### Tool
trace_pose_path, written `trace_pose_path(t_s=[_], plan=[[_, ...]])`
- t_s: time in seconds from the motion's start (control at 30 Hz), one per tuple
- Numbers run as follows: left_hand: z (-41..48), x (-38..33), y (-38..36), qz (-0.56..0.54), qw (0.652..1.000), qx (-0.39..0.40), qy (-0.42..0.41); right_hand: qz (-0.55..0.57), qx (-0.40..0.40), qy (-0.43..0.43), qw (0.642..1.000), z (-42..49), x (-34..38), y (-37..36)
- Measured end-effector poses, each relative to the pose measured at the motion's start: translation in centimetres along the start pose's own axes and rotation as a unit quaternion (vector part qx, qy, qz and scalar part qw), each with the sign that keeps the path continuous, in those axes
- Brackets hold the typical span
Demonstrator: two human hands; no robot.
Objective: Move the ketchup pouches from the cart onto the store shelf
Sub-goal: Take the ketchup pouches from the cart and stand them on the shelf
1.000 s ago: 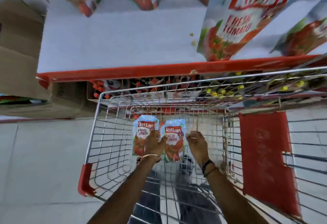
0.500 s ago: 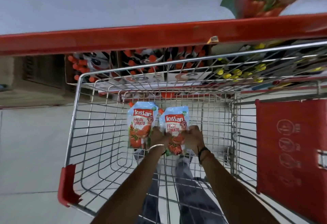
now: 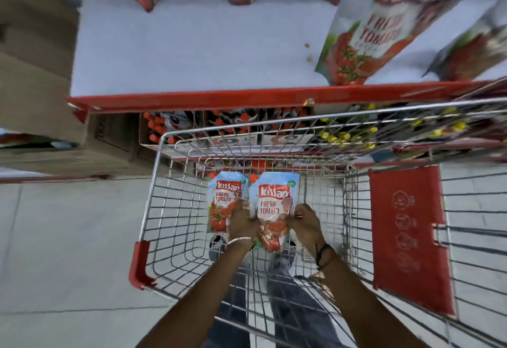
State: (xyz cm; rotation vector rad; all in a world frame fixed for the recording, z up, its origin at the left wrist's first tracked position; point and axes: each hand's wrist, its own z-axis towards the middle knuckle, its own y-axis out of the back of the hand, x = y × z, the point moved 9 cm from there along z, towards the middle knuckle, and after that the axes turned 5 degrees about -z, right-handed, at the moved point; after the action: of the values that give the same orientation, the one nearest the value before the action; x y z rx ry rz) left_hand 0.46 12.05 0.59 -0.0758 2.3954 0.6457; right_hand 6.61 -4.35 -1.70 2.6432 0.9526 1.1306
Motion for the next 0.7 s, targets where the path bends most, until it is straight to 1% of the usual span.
trace_pose_path(t_s=[0.07, 0.13, 0.23, 0.33, 0.53, 0.6, 0.7], plan=[[-1.8, -1.9, 1.6, 0.008, 0.999, -0.018, -0.043, 0.056, -0.029, 0.02, 0.998, -1.8, 1.7, 1.2], [-3.5, -3.9, 3.7, -0.021, 0.994, -0.05, -0.096, 0.094, -0.042, 0.043, 0.994, -3.4, 3.4, 2.1], [-7.0, -7.5, 7.0, -0.072, 0.983, -0.074, -0.153, 0.079, -0.055, 0.103, 0.99, -6.4, 7.9, 3.6], [-9.8, -10.4, 9.8, -0.115, 0.968, -0.08, -0.208, 0.073, -0.063, 0.161, 0.982, -10.1, 12.5, 4.8], [-14.0, -15.8, 15.4, -0.181, 0.933, -0.099, -0.296, 0.112, -0.084, 0.263, 0.955, -16.5, 20.5, 6.4], [-15.2, -18.1, 17.3, -0.201, 0.914, -0.107, -0.335, 0.124, -0.112, 0.296, 0.94, -18.4, 23.2, 7.2], [-16.3, -21.3, 19.6, -0.223, 0.892, -0.127, -0.373, 0.143, -0.164, 0.334, 0.917, -20.3, 27.0, 8.3]])
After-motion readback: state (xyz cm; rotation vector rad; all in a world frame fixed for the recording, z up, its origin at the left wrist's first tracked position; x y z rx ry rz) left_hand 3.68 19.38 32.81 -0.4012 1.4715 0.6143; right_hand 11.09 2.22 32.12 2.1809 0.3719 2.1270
